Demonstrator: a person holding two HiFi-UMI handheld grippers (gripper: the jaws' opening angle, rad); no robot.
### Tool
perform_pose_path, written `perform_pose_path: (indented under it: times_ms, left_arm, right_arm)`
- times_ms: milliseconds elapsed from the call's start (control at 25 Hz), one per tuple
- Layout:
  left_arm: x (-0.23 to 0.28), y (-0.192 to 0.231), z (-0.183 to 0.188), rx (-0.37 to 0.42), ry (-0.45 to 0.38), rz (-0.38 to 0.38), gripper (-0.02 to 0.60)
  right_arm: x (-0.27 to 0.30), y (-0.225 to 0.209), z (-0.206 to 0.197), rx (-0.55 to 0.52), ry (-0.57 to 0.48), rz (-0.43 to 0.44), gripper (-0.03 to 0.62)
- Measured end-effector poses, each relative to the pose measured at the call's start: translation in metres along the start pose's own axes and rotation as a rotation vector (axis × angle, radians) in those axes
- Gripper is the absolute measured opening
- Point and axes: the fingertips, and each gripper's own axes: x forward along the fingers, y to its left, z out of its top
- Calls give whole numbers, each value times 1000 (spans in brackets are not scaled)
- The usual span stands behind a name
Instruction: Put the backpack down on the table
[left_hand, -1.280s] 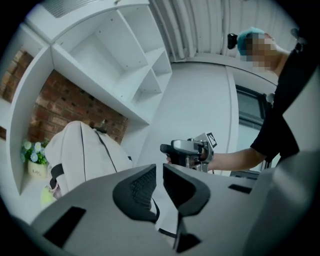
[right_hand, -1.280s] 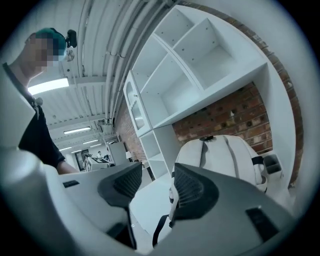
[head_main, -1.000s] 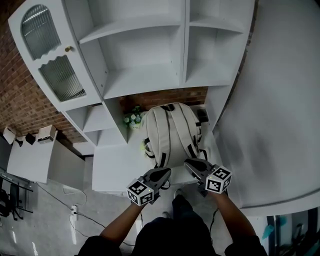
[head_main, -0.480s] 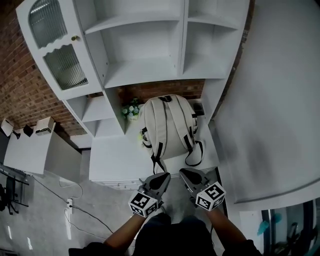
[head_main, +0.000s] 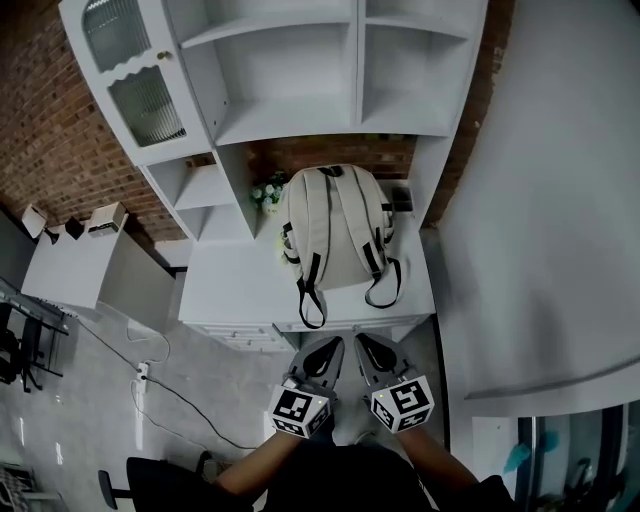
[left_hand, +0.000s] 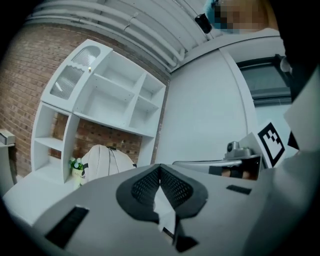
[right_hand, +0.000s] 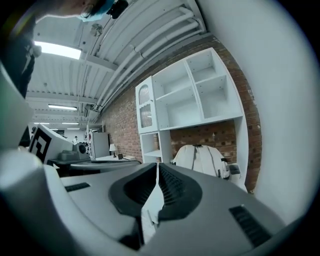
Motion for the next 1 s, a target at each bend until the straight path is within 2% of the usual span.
perform_pose_path:
  times_ms: [160,440,720,1000]
  left_arm:
    - [-5,-36,-8,11,-12,37,17]
    - [-13,-71,-23,-1,-3,88,17]
    - [-9,-89,-21,44,-14,114,17]
    - [-11,-93,-16,84,-26,133,17]
  right_arm:
    - [-32,0,-11,46,-13,-23,23]
    - [-72,-10,-24,34,-7,-83,18]
    - [-89,-20,-25,54,-29,-105,18]
    - [-90,-17,-20,2,-38,-86,18]
